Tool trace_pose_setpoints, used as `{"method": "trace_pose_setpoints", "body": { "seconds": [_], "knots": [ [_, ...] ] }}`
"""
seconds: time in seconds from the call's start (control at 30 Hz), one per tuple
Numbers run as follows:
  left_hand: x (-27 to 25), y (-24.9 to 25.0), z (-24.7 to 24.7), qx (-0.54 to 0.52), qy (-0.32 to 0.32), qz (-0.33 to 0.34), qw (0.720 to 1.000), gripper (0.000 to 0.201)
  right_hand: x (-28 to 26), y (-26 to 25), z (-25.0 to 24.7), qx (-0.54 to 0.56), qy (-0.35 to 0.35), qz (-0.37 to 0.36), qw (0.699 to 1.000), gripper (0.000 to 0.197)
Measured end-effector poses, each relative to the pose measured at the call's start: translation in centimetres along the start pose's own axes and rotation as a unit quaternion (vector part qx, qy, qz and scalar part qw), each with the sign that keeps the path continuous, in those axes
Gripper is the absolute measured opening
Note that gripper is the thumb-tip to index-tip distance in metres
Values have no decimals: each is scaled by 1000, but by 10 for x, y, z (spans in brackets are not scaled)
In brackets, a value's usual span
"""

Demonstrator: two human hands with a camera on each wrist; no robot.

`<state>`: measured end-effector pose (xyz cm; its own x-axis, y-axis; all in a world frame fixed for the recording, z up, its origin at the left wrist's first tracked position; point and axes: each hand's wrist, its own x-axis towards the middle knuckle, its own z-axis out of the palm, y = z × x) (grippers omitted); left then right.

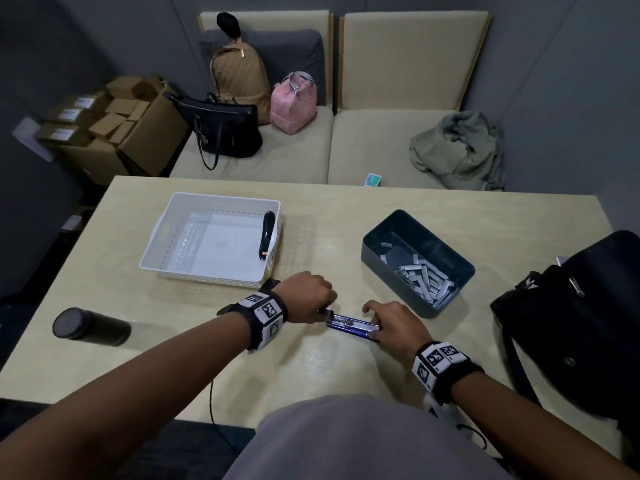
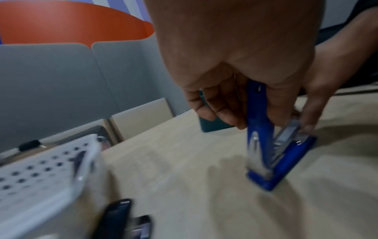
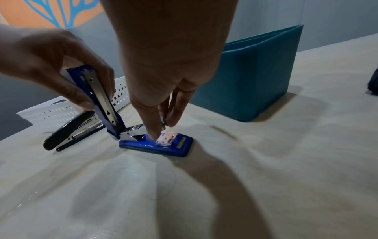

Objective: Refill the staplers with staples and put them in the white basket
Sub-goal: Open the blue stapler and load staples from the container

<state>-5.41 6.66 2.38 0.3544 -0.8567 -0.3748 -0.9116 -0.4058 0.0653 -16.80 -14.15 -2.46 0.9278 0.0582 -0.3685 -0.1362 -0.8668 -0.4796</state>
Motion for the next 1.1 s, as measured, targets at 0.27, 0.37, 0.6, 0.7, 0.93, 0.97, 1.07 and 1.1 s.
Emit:
{"method": "trace_pose_setpoints", "body": {
  "seconds": [0.27,0.37,0.6,0.7,0.93,0.97,1.07,1.1],
  "knots": [
    [43,66,34,-91,-4,-84,992,47,1,14,0,144,-11,19,989,64],
    [43,76,54,-77,-21,-129,988,48,-3,27,3,122,-78,39,989,92],
    [34,67,41,-63,-41,-90,993,31,0,16,-1,65,-118,39,990,64],
    [25,54,29,-53,-44,-101,993,28,14,-13,-13,94,-129,14,987,31],
    [-20,-5,-4,-33,-3,-126,992,33,64,-72,-35,107,-107,-39,988,34],
    [-30,-19,-11,-45,18,-136,989,32,73,-80,-39,111,-89,-49,989,41],
    [-58,-68,-25,-122,86,-196,969,32,102,-105,-48,139,-37,-66,987,56],
    [-65,-83,-29,-160,105,-221,956,36,109,-112,-51,146,-28,-68,987,60]
  ]
}}
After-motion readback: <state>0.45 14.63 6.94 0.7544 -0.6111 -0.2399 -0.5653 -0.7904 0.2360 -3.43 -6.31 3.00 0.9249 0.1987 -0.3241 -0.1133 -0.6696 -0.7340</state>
